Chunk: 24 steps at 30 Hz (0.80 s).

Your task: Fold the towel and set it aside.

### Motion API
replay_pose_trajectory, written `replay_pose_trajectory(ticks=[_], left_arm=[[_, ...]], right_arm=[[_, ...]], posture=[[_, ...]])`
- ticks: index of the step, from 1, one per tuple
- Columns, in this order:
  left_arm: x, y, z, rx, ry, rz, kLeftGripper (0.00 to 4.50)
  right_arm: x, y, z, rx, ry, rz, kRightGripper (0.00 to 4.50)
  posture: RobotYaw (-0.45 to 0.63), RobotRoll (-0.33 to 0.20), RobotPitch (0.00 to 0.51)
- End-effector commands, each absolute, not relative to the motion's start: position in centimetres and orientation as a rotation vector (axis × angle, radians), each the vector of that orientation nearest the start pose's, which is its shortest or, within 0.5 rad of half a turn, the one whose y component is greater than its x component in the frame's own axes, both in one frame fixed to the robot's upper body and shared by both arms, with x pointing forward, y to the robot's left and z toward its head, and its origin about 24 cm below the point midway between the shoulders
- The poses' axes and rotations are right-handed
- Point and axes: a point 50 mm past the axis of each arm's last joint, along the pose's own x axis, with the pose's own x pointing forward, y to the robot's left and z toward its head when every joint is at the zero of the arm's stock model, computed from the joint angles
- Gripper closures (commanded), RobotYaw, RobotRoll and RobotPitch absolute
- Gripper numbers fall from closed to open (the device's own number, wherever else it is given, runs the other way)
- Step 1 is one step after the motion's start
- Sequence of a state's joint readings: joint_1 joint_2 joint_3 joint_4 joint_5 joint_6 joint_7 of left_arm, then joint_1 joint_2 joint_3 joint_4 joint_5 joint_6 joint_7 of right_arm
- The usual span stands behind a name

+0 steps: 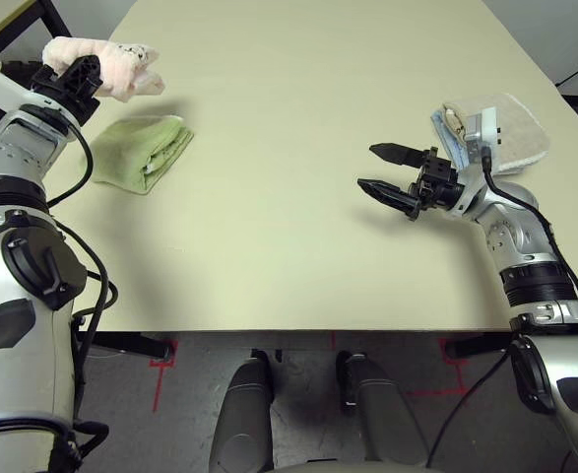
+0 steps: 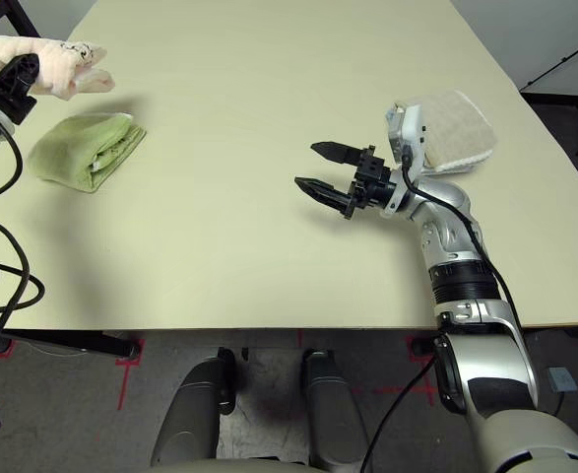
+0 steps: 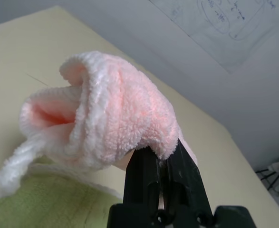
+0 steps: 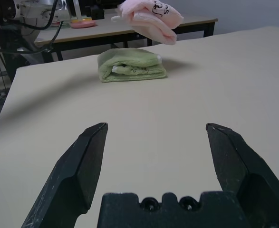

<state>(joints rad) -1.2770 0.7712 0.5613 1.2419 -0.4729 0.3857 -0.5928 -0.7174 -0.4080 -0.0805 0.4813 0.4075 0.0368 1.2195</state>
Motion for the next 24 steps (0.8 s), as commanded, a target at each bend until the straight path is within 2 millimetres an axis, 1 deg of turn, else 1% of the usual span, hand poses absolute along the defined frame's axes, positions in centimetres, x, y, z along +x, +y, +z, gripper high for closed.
replay_pose_trajectory(ticks=[1,14,19,20,24], left_arm=[[36.9,33.8,26.2,-0.632,-0.189,-0.171,4.45],[36.4,34.3,24.5,-0.672,-0.086,-0.166,4.45],[36.2,34.4,25.1,-0.660,-0.070,-0.171,4.45],[36.1,34.4,25.2,-0.667,-0.069,-0.173,4.45],[35.7,34.7,25.8,-0.709,-0.074,-0.190,4.45]], right_arm=[[34.1,-17.7,16.9,-0.084,-0.241,1.163,0.00],[34.0,-17.8,16.7,-0.091,-0.235,1.168,0.00],[33.9,-17.7,16.7,-0.093,-0.235,1.176,0.00],[34.0,-17.6,16.7,-0.093,-0.235,1.178,0.00],[34.0,-17.5,16.5,-0.092,-0.233,1.182,0.00]], posture=[[0.02,0.000,0.185],[0.02,0.000,0.187],[0.03,0.000,0.191],[0.04,0.000,0.193],[0.04,0.000,0.193]])
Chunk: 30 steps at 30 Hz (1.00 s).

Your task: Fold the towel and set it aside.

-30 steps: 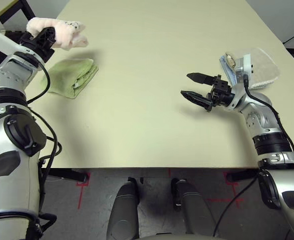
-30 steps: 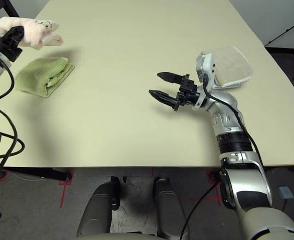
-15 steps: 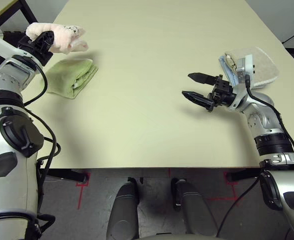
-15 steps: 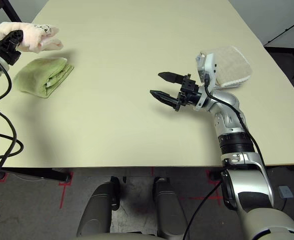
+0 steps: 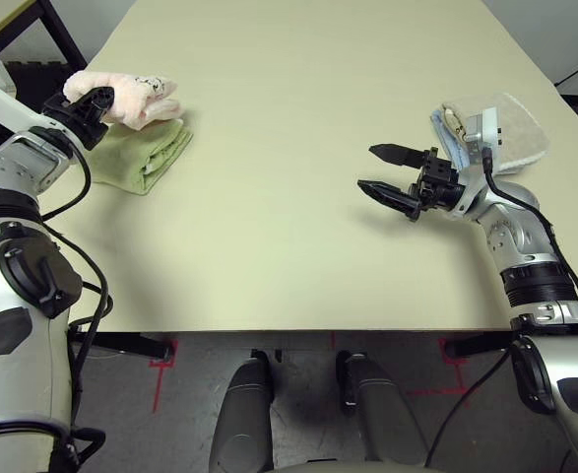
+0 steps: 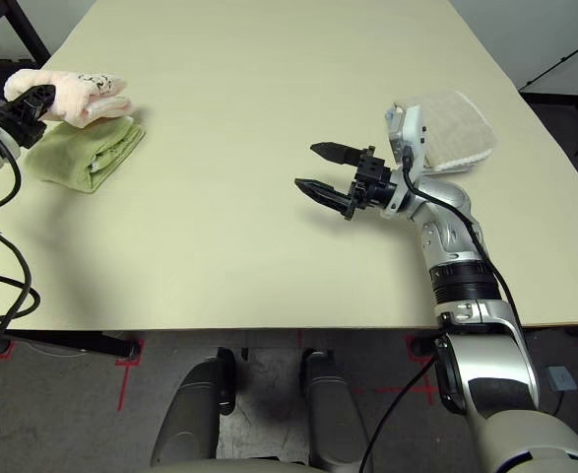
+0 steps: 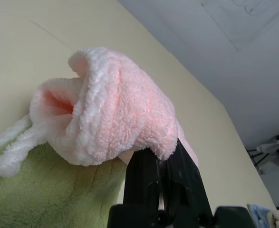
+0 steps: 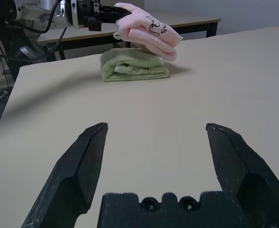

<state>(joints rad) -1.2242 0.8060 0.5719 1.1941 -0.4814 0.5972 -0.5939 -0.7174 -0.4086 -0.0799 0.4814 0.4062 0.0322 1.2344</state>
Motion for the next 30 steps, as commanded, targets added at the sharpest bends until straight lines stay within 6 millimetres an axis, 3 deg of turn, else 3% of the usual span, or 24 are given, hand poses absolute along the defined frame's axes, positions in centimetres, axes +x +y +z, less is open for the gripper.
replay_pose_trajectory(ticks=[1,8,27,30], left_arm=[[35.6,34.7,25.8,-0.711,-0.073,-0.193,4.45],[34.5,35.3,25.8,-0.740,-0.028,-0.224,4.45],[33.0,36.1,21.9,-0.773,0.150,-0.122,4.45],[32.7,36.2,21.6,-0.765,0.179,-0.081,3.63]], right_arm=[[34.0,-17.4,16.5,-0.091,-0.233,1.183,0.00],[34.0,-17.1,16.4,-0.089,-0.233,1.195,0.00],[33.9,-16.9,16.4,-0.101,-0.236,1.203,0.00],[33.9,-16.7,16.6,-0.100,-0.243,1.211,0.00]], posture=[[0.06,0.000,0.193],[0.06,0.000,0.195],[0.07,0.000,0.197],[0.07,0.000,0.198]])
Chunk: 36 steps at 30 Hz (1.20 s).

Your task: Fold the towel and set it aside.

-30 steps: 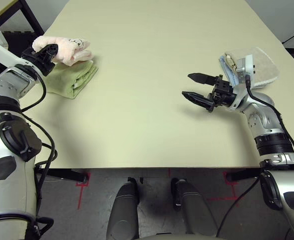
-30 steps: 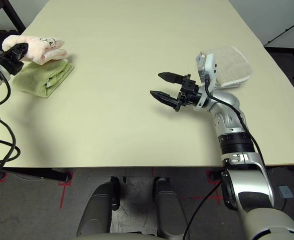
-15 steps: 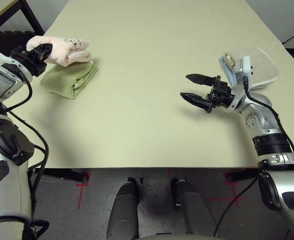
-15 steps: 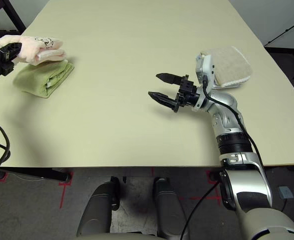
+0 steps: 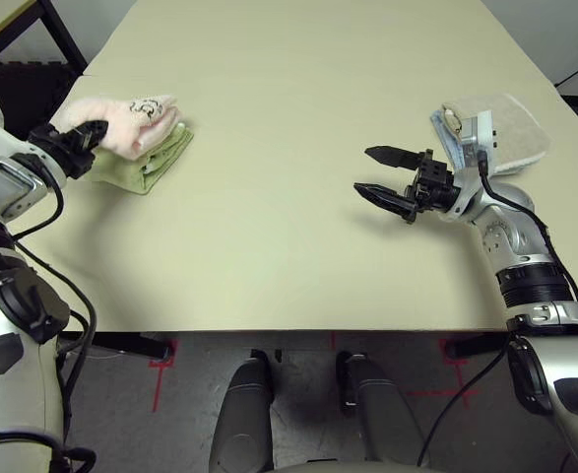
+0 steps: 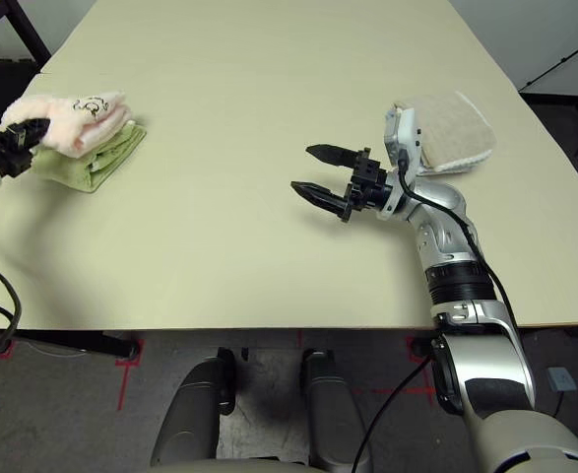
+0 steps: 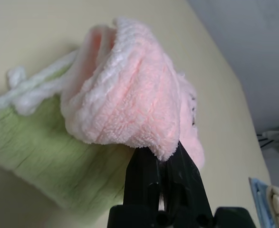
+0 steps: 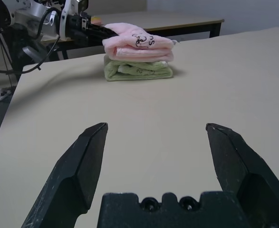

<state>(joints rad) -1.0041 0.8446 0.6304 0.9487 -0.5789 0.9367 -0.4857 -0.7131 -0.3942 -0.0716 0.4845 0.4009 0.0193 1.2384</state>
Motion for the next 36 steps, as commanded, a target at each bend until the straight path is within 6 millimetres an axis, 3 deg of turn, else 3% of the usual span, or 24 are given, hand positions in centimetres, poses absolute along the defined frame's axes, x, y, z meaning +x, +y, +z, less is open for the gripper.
replay_pose_trajectory(ticks=[1,8,10,17,29,36], left_arm=[[32.6,36.2,21.5,-0.760,0.186,-0.069,3.26],[31.6,36.4,20.5,-0.745,0.223,0.023,0.56],[31.2,36.6,20.0,-0.730,0.237,0.066,0.05],[30.6,37.1,19.6,-0.708,0.230,0.148,0.05],[32.0,35.9,21.3,-0.584,0.152,0.099,0.05],[32.1,35.2,22.0,-0.474,0.189,0.034,0.05]], right_arm=[[33.9,-16.6,16.6,-0.101,-0.245,1.213,0.00],[33.9,-16.4,16.8,-0.099,-0.251,1.217,0.00],[33.9,-16.3,16.8,-0.099,-0.253,1.219,0.00],[33.9,-16.0,16.9,-0.096,-0.261,1.228,0.00],[33.8,-15.8,17.0,-0.096,-0.263,1.230,0.00],[33.7,-15.7,17.2,-0.094,-0.268,1.228,0.00]], posture=[[0.07,0.000,0.198],[0.08,0.000,0.197],[0.08,0.000,0.196],[0.09,0.000,0.193],[0.08,0.000,0.185],[0.08,0.000,0.182]])
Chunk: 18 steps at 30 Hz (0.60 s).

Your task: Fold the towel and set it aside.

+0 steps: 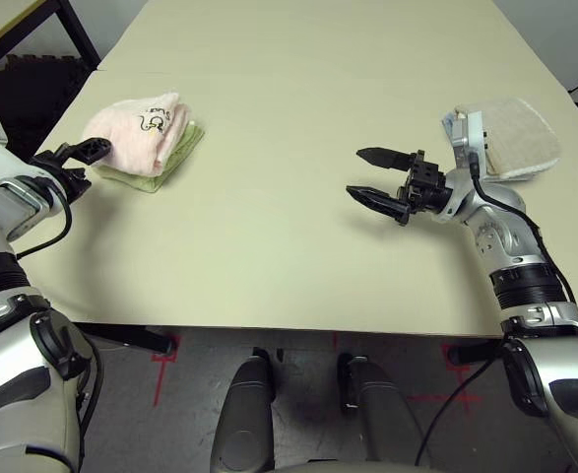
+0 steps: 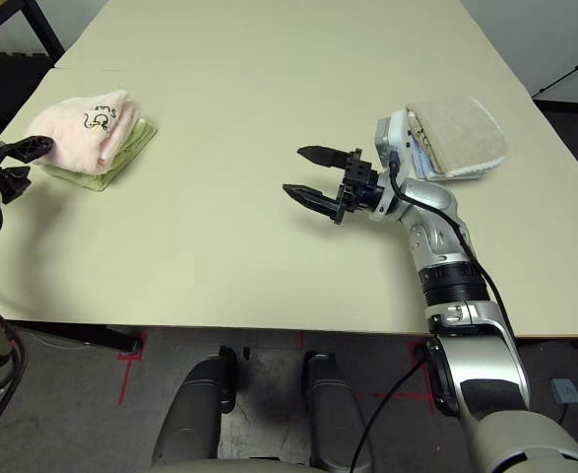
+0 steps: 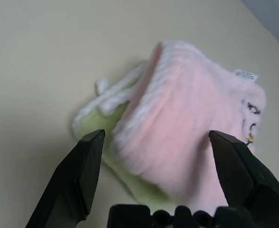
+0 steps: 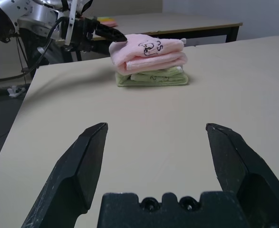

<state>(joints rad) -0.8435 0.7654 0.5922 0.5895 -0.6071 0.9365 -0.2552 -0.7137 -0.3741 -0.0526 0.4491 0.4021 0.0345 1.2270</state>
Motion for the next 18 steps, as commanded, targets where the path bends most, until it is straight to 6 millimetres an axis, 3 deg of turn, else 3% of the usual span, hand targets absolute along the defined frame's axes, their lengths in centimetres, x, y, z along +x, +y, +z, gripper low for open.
replay_pose_trajectory(ticks=[1,4,13,18], left_arm=[[32.0,35.2,22.2,-0.451,0.194,0.026,0.05],[31.3,35.3,22.9,-0.374,0.218,0.020,0.05],[28.5,36.5,24.8,0.212,0.297,0.049,0.05],[29.4,34.5,26.2,0.306,0.193,-0.040,0.05]], right_arm=[[33.7,-15.7,17.2,-0.094,-0.268,1.228,0.00],[33.7,-15.6,17.2,-0.093,-0.271,1.230,0.00],[33.7,-15.2,17.3,-0.084,-0.283,1.232,0.00],[33.8,-15.1,17.3,-0.082,-0.283,1.233,0.00]], posture=[[0.08,0.000,0.183],[0.09,0.000,0.181],[0.10,0.000,0.181],[0.10,0.000,0.182]])
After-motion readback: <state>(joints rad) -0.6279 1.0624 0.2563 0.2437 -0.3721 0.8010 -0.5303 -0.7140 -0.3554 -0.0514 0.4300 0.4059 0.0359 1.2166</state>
